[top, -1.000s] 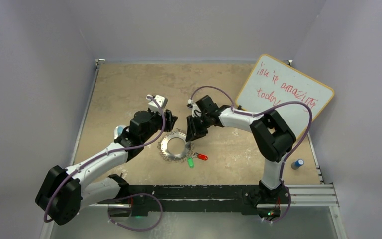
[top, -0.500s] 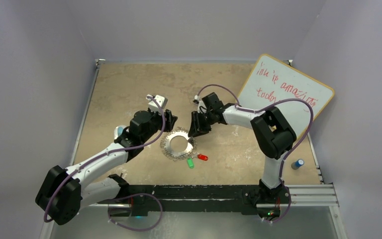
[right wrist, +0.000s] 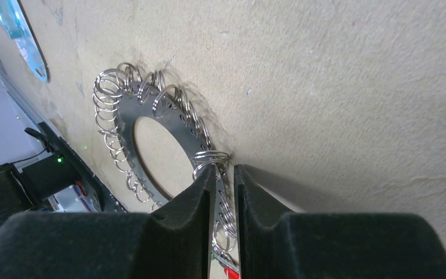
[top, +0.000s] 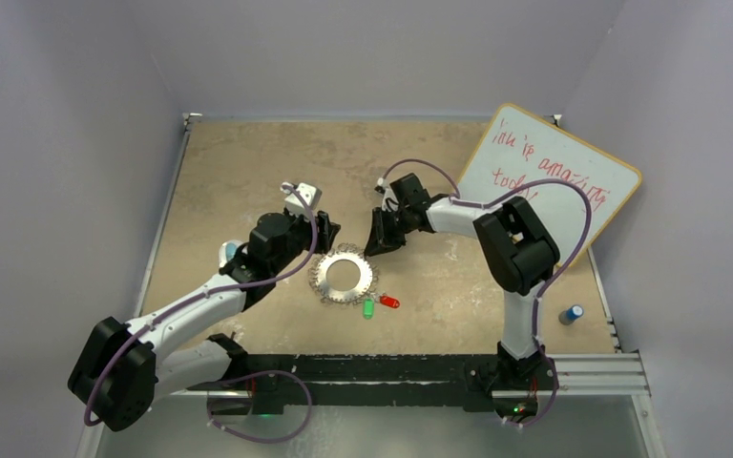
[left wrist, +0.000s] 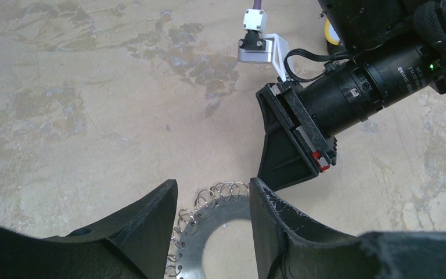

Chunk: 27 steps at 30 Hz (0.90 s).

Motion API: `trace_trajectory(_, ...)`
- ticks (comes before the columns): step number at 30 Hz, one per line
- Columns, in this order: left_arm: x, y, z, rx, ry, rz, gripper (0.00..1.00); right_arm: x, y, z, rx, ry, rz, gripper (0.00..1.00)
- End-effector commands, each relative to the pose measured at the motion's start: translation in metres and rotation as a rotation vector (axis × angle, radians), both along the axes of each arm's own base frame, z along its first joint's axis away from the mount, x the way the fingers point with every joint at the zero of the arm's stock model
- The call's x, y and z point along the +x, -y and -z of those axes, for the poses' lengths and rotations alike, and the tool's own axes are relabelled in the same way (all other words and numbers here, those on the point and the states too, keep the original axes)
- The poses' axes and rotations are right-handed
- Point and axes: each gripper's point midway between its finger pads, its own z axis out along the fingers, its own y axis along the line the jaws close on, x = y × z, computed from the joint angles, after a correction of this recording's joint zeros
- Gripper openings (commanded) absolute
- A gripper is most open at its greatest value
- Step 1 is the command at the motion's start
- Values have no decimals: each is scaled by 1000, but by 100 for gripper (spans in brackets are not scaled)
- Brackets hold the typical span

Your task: Put the keys on the keyring

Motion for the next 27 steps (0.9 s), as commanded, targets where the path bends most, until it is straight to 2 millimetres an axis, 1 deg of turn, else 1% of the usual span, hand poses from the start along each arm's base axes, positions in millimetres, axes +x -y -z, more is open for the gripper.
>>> trace_trajectory(1, 3, 1, -13, -35, 36, -2, 47, 17, -6, -8, 18, 64, -11, 21)
trace_trajectory(6, 3, 1, -11, -33, 32, -2, 47, 21, -5, -27, 32, 116, -15, 25)
trace_trajectory(10, 3, 1, -9, -35, 27, -3, 47, 22, 0, -35, 11, 148, -15, 28)
trace_trajectory(14, 4, 4, -2, -42, 2, -4, 47, 21, -3, -33, 19, 137, -27, 32)
trace_trajectory(17, 4, 8, 3, -55, -26, 5, 47, 24, -7, -35, 40, 136, -28, 36)
trace_trajectory(20, 3, 10, 7, -68, -48, 5, 47, 28, -11, -33, 33, 134, -24, 38)
trace_trajectory(24, 4, 11, 7, -75, -54, 2, 47, 23, -15, -22, -18, 125, -39, 43)
trace_trajectory(27, 4, 11, 7, -73, -51, 3, 47, 20, -13, -10, -87, 121, -53, 43)
